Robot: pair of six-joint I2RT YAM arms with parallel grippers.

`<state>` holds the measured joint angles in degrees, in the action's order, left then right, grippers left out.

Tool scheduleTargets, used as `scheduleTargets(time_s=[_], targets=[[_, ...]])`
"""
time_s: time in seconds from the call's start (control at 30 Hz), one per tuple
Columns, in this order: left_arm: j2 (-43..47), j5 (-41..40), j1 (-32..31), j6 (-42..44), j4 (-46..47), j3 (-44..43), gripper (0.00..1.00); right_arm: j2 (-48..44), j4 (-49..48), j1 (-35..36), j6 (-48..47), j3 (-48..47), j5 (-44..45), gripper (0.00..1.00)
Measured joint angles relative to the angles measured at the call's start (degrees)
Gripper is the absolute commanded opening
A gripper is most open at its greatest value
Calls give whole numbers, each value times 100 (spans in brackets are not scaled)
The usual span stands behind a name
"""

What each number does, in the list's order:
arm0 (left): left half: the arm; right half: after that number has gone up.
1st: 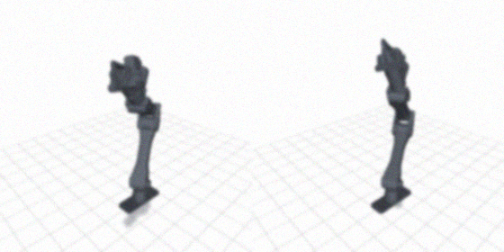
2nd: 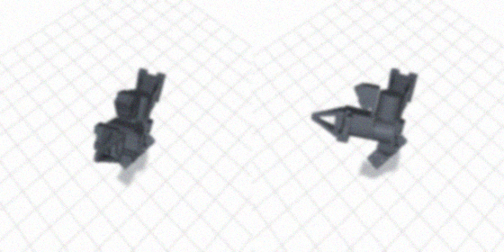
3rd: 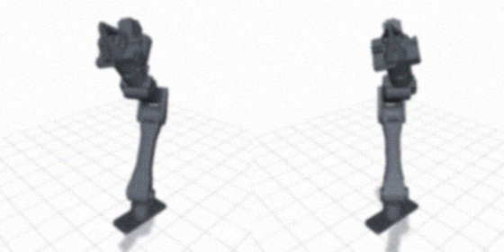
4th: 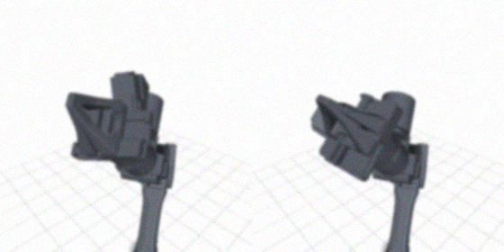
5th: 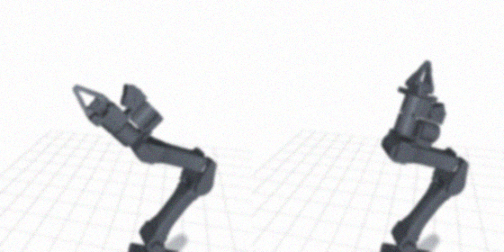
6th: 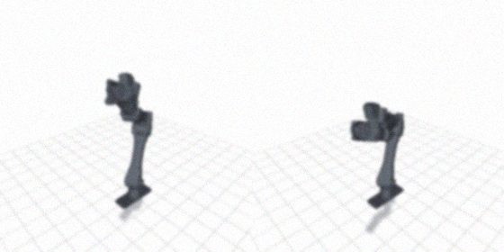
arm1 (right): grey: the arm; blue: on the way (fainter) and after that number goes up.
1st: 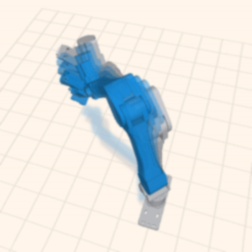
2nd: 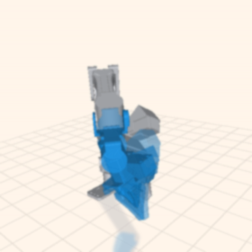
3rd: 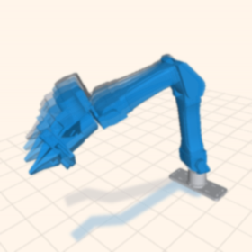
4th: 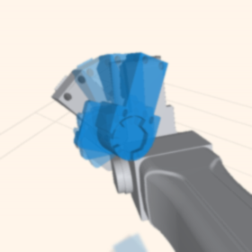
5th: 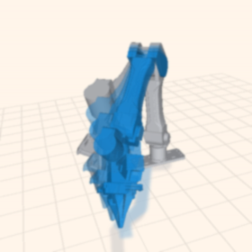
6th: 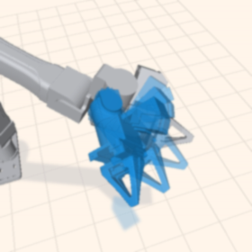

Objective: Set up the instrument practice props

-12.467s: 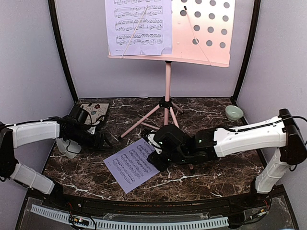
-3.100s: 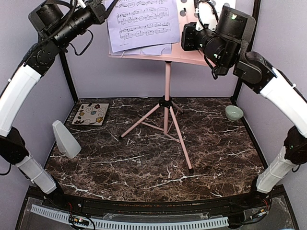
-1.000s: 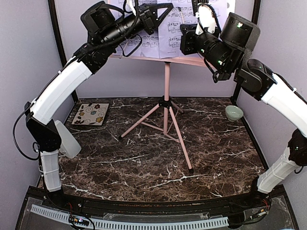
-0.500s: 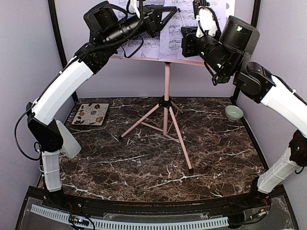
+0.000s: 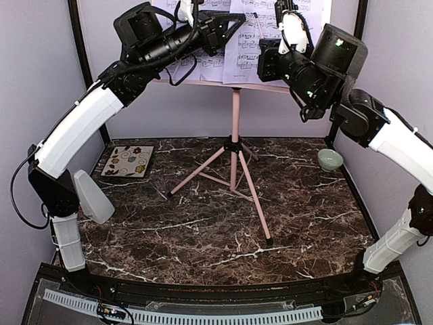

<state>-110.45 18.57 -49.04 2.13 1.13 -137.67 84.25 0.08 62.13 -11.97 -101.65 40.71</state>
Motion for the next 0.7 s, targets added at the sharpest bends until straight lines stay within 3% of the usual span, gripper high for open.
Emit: scheduleTargets(time_s=[0.33, 0.7], targets=[[459, -275, 0, 20, -55, 459, 4, -22, -122, 0, 17, 85, 9, 0], [442, -284, -2, -136, -17, 468, 0, -81, -210, 0, 2, 192, -72, 0]])
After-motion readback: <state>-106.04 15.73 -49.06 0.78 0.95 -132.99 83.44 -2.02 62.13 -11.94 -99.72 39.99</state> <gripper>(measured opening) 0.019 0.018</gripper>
